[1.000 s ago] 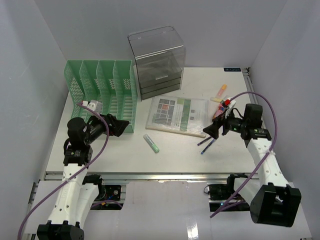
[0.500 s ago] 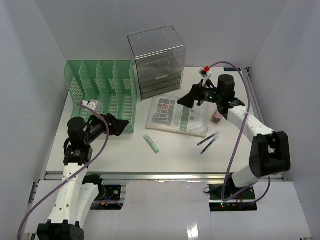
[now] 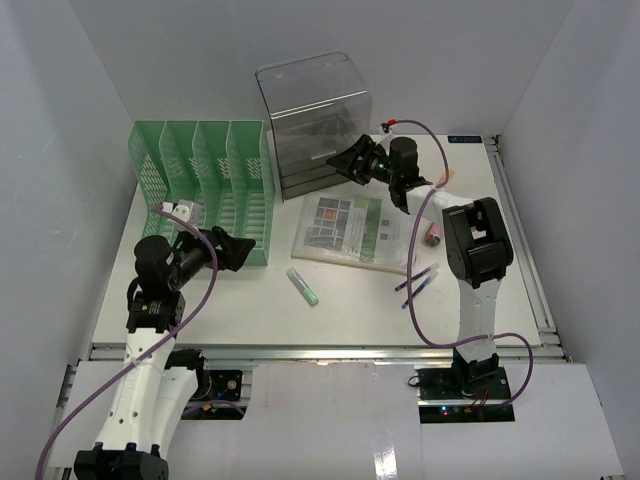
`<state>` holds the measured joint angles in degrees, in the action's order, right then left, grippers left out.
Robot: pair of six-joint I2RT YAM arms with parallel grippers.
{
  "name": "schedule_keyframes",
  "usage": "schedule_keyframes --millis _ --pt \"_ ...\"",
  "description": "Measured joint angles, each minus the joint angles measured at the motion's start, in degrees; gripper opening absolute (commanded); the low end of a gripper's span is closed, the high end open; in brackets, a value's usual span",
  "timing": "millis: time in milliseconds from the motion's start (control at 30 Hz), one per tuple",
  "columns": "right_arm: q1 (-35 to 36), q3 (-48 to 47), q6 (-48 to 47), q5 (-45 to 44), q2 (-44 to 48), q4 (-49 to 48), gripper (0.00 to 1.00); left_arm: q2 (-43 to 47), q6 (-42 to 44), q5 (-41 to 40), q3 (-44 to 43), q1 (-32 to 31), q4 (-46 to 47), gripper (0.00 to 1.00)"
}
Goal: Organize the desk
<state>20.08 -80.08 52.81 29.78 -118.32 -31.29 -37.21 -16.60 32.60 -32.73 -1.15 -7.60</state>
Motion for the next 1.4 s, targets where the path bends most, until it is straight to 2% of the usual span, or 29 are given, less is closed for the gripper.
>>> schedule_keyframes --millis 333,433,533,733,867,1033,1200,1400 --pt "0.2 -8.5 9.4 -5.1 -7.6 -6.4 0.55 2.3 0.3 -0.4 0.0 -0.1 -1.3 0.98" --pt "0.2 -9.7 11.5 -5.6 -9.7 -7.0 0.48 3.1 0.3 -0.4 0.0 -0.1 -1.5 0.98" --pt "0.2 -9.8 13.4 -5.6 -10.8 -7.2 0.31 3.7 0.3 -0.4 0.0 -0.1 -1.5 0.98" --pt "0.2 -9.8 16.4 -5.4 -11.4 -10.4 0.21 3.8 -0.1 0.0 0.0 -0.1 -1.4 0.98" --pt "0.0 -9.5 18.6 -5.4 -11.7 -11.5 0.09 4.2 -2.3 1.0 0.3 -0.1 -0.3 0.98" --pt "-0.5 -6.9 22.4 -5.1 -11.7 -15.9 0.08 3.4 -9.9 2.9 3.5 -0.1 7.9 0.98" --pt "-1.4 -1.7 25.3 -5.0 -9.6 -20.6 0.08 -1.8 -19.1 3.4 6.6 -1.1 18.9 0.98" --pt "-2.7 8.1 26.6 -4.0 0.8 -22.4 0.08 -12.0 -24.6 -0.6 5.4 -9.6 31.1 0.98"
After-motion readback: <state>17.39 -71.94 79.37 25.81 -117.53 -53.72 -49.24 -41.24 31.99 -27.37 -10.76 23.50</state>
